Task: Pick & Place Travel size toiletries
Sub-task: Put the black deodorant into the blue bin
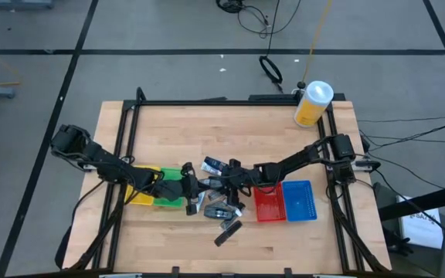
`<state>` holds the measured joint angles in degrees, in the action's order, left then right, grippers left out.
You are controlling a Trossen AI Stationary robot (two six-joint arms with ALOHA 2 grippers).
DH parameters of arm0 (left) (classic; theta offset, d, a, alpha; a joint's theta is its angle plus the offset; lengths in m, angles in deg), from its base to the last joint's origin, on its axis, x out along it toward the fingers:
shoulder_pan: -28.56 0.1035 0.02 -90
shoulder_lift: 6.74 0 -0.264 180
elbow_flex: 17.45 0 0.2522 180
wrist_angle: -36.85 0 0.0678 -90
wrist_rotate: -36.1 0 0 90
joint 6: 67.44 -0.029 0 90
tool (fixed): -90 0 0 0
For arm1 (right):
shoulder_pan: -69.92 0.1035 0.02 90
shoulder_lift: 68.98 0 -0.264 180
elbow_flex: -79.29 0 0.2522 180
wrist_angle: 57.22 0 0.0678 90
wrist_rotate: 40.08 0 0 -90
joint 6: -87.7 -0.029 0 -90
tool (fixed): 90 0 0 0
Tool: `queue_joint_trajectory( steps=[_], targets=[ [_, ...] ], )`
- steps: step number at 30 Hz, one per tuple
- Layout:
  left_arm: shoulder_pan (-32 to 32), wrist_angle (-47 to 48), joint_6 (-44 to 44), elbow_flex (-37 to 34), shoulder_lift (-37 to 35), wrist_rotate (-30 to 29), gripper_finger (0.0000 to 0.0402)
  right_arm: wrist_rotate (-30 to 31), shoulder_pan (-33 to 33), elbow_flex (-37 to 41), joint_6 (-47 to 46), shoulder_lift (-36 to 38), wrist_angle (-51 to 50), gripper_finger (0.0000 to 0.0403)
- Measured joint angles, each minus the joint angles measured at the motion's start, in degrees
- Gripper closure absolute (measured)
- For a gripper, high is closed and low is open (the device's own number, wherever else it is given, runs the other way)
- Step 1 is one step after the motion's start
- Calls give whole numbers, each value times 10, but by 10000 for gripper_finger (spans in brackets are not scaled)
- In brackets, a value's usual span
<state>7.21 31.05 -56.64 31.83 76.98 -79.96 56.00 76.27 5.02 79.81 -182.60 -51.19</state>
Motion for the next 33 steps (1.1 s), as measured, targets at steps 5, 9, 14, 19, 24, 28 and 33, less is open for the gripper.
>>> queue_joint_trajectory(
  steps=[5,9,14,19,24,28,33],
  targets=[
    [0,1,0,0,0,0,392,3,0,0,16,0,13,226],
    [0,5,5,0,0,0,392,69,9,2,26,8,8,228],
    [0,5,10,0,-2,0,392,113,30,16,25,57,-9,228],
    [-1,0,18,0,-2,0,392,188,62,40,0,137,-103,228],
    [-1,-5,20,3,-2,0,392,250,105,78,-52,232,-199,228],
    [-1,-30,12,5,-2,1,392,286,148,89,-118,317,-331,228],
    [1,-66,23,5,-2,3,392,253,203,83,-243,439,-550,228]
  ],
)
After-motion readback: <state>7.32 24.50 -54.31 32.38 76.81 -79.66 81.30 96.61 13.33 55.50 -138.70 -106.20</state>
